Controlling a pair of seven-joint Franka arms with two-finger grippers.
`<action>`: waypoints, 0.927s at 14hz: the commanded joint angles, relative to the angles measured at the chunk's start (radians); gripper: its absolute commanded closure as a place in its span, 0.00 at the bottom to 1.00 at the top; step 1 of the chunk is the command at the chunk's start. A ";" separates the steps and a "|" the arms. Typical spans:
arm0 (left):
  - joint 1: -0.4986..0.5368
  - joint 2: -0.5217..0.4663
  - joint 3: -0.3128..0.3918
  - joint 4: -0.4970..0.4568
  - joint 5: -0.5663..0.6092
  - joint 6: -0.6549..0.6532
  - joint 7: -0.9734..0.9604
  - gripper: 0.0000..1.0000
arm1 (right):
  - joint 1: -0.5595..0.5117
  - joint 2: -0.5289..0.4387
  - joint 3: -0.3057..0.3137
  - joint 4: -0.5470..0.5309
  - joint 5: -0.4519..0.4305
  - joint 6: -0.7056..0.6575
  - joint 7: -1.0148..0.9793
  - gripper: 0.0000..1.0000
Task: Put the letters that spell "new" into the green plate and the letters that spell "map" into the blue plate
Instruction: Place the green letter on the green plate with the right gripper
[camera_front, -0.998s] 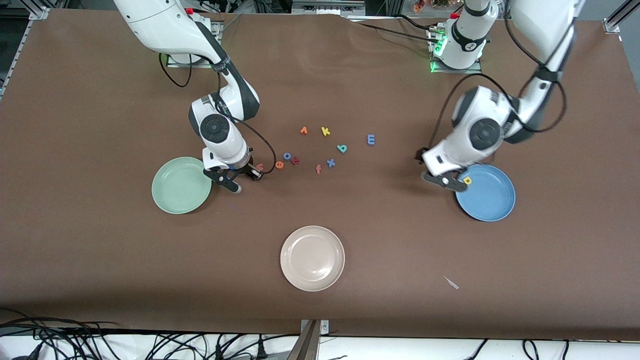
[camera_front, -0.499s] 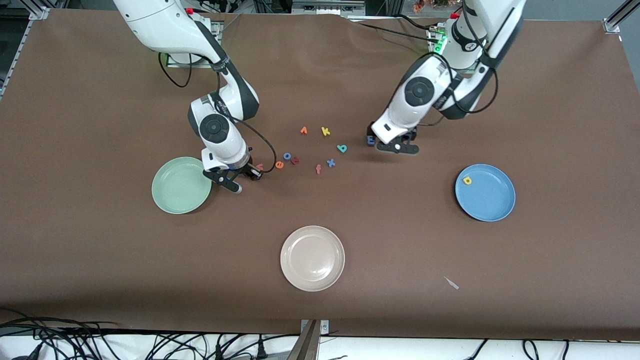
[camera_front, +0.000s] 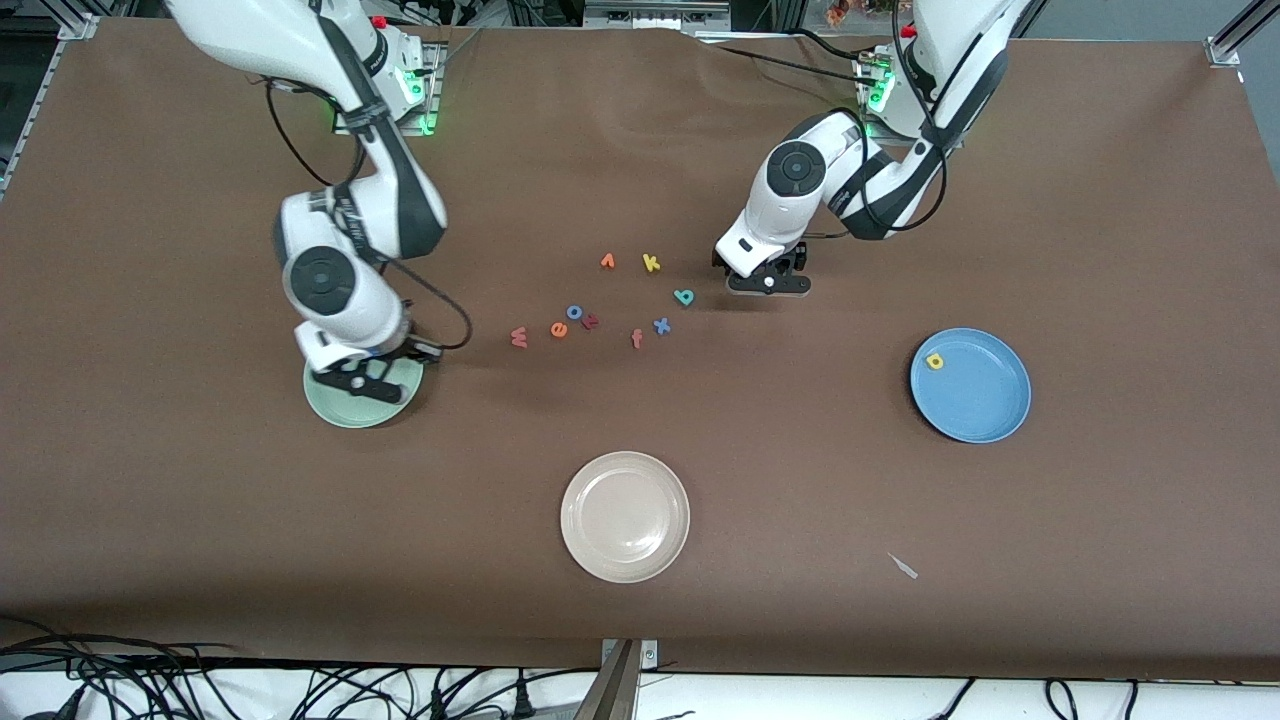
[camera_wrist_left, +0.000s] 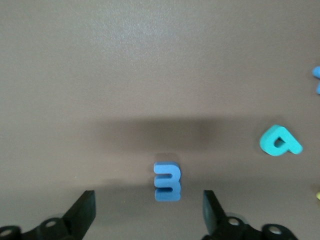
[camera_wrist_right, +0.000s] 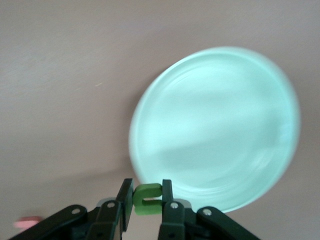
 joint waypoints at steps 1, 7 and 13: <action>-0.010 0.055 0.003 0.036 0.089 0.005 -0.084 0.10 | 0.007 -0.045 -0.074 -0.037 0.010 -0.021 -0.156 0.89; -0.031 0.087 0.006 0.053 0.104 0.004 -0.111 0.44 | 0.005 -0.092 -0.099 -0.256 0.021 0.224 -0.179 0.62; -0.021 0.095 0.011 0.053 0.165 -0.001 -0.109 0.92 | 0.007 -0.107 -0.058 -0.247 0.025 0.217 -0.155 0.28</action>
